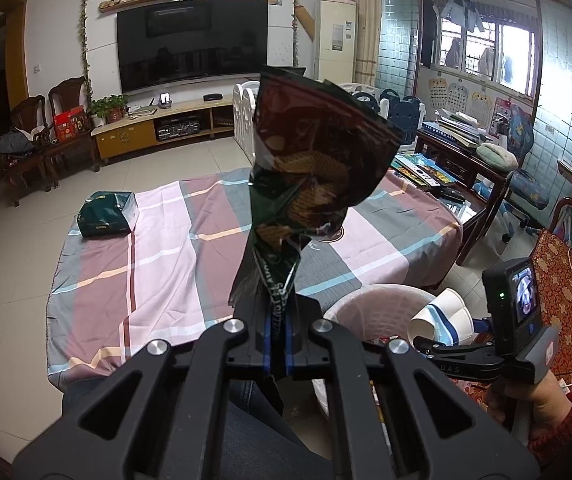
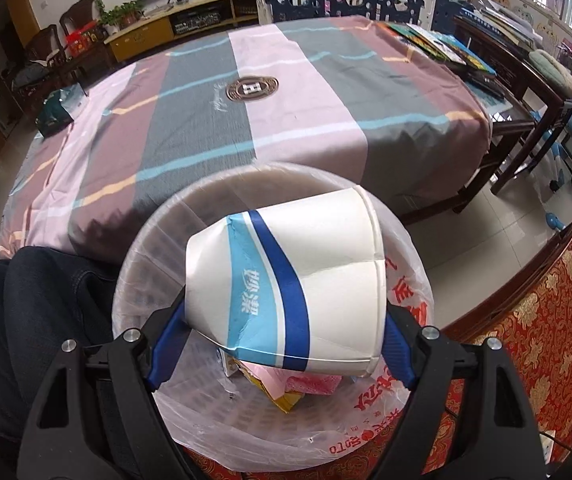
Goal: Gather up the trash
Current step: 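Open the left tool dropping the chip bag while the right tool drops the cup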
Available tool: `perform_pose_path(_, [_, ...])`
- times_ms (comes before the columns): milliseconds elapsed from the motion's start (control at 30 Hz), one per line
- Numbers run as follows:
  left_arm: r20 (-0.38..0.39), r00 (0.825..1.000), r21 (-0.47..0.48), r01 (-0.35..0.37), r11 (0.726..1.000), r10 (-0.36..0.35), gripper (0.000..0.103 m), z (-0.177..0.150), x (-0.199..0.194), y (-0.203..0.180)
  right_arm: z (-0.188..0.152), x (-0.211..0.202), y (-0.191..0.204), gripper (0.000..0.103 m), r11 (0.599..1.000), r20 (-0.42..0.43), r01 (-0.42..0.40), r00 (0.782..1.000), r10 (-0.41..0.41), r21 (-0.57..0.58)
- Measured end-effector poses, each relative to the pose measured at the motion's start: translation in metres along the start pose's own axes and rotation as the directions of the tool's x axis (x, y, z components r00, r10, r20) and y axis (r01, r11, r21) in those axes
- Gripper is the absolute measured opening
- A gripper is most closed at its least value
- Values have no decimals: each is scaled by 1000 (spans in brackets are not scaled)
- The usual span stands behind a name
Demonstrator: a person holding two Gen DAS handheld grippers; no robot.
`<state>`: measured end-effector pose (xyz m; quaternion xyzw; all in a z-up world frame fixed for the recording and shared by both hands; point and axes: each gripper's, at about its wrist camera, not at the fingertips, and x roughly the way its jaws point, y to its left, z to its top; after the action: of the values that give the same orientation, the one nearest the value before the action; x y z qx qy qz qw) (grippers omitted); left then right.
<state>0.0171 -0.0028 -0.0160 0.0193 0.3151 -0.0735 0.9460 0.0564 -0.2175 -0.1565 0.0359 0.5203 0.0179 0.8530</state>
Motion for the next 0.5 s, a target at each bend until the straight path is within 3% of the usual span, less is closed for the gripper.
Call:
perform_pose_path(167, [-17,1000,5,13,1000,-13,6,-2,5,-3,-6,14,0,82,1000,-71,6,997,-7,-12])
perform_pose_path(333, [-69,995,0,74,997,-74,6,-5,19,-7,-1,1,-13,85,998,-31,6,999,-4,59])
perform_pose_path(433, [-133,979,-5,154,988,-153,6,-10,39,-15,9,-23,-33,85,989,33,-19,999,14,149])
perform_pose_path(500, [-192,955,0,232,973,-227,6,-13,60,-28,15,-44,-48,86,979,96,-35,995,16,200])
